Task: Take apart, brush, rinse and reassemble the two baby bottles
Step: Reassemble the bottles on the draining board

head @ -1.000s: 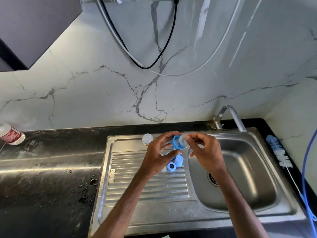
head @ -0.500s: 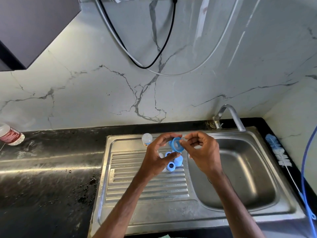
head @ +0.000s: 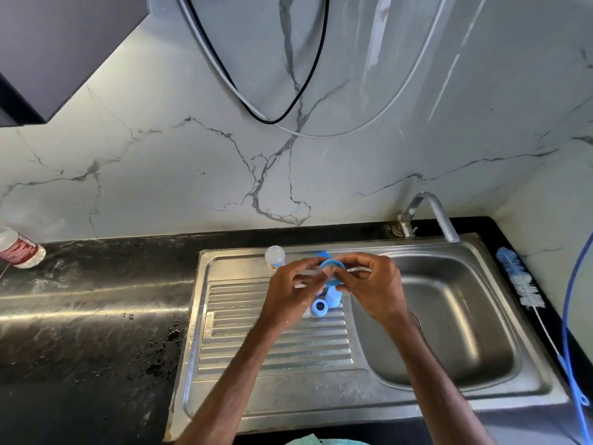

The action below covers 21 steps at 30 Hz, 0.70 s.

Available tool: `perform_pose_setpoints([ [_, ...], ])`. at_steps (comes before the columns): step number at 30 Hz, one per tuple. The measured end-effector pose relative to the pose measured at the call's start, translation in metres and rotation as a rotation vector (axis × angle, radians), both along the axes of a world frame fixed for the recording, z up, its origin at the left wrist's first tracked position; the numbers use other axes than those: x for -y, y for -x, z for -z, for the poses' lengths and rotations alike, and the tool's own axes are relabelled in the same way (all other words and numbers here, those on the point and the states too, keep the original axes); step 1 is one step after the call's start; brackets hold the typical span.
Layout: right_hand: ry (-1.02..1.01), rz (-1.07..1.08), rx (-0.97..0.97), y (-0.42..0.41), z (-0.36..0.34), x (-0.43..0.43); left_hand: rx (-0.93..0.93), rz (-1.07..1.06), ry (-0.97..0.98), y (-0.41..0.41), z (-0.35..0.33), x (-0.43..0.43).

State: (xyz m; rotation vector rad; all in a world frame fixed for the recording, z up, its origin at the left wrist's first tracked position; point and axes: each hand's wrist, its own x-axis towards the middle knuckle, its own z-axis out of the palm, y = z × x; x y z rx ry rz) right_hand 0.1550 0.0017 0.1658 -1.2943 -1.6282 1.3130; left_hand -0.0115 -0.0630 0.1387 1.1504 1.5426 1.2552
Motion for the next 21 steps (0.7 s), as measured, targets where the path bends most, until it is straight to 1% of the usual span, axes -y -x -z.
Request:
perform_pose_setpoints([
  [3,0.021,-0.018,-0.036,0.001,-0.001,0.004,-0.008,-0.066,-0.011,-0.008,-0.004,0.000],
  [5,0.058,-0.020,-0.057,-0.002,-0.002,0.004,-0.010,-0.068,-0.017,-0.011,-0.005,0.001],
  [6,0.046,-0.017,-0.043,-0.002,-0.002,0.003,-0.028,-0.065,-0.020,-0.013,-0.006,0.002],
  [7,0.010,-0.003,-0.012,-0.002,-0.001,0.004,-0.080,-0.074,-0.029,-0.015,-0.006,0.001],
  [10,-0.137,0.106,0.115,0.009,0.005,0.014,-0.336,-0.193,-0.048,-0.028,-0.002,0.000],
  [12,-0.191,0.121,0.192,0.015,0.009,0.017,-0.393,-0.237,-0.033,-0.033,-0.002,0.000],
  [13,-0.178,0.074,0.203,0.015,0.010,0.014,-0.378,-0.223,-0.026,-0.031,-0.002,0.001],
  [14,-0.135,-0.006,0.183,0.012,0.009,0.009,-0.327,-0.193,-0.006,-0.025,0.000,0.001],
  [15,-0.069,-0.105,0.133,0.008,0.007,0.003,-0.218,-0.157,0.039,-0.017,0.002,0.000],
  [18,0.098,-0.349,-0.092,-0.007,0.000,-0.007,0.331,-0.004,0.165,0.009,0.001,0.002],
  [19,0.117,-0.386,-0.138,-0.009,0.000,-0.006,0.441,0.045,0.181,0.014,0.000,0.004],
  [20,0.099,-0.389,-0.161,-0.010,0.001,-0.004,0.490,0.084,0.190,0.016,-0.003,0.005],
  [21,0.043,-0.362,-0.161,-0.010,0.002,-0.001,0.498,0.114,0.189,0.017,-0.004,0.006],
])
